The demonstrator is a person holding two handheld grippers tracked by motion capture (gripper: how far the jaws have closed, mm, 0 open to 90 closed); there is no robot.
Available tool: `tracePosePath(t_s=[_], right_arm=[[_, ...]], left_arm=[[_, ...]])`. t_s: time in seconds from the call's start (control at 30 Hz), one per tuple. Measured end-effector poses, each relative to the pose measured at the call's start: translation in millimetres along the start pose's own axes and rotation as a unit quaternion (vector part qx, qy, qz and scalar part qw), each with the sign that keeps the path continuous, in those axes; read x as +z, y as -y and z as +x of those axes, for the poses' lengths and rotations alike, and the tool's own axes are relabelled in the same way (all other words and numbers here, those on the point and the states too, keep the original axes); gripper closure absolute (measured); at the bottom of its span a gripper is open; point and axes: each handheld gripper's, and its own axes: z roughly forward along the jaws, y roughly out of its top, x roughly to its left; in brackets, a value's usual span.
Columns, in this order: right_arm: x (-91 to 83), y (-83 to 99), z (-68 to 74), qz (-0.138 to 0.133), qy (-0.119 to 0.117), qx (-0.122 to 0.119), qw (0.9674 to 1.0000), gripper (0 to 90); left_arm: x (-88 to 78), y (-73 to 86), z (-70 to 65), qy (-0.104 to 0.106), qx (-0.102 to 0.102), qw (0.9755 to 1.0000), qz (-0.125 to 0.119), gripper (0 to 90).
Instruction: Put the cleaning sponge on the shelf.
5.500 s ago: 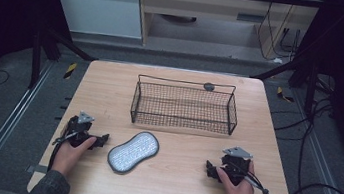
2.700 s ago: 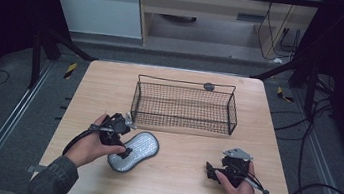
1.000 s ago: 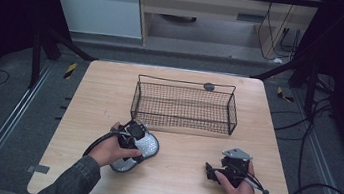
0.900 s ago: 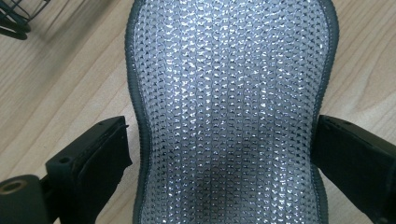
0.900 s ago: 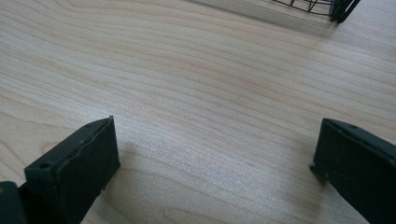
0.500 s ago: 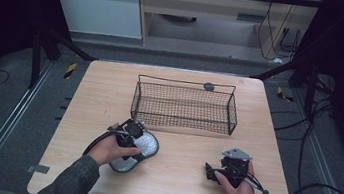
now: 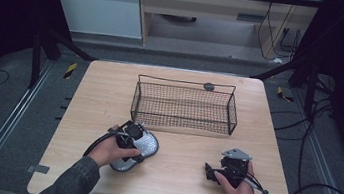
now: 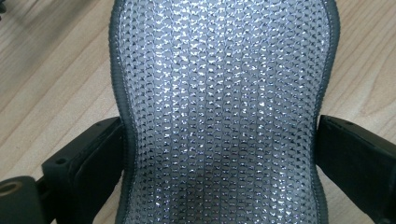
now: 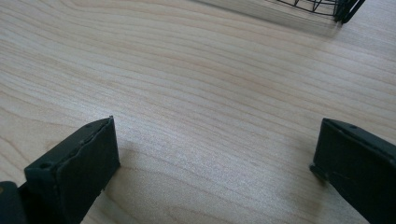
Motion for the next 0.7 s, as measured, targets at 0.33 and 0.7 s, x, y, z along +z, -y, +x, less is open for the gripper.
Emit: tracePosePath(t_s=[0.33,0.7], right_arm=[[-0.4,0.0,0.6,0.002,-0.002,0.0,1.0,0.4],[-0.3,0.1,0.6,0.001,-0.002,-0.001,1.0,0.4]], left_arm=[[1.9,2.2,-0.5,-0.005,0.011,0.9999,-0.005,4.5],[-12.6,5.3,-2.0,-0.025,0.044,0.998,-0.036,7.0]])
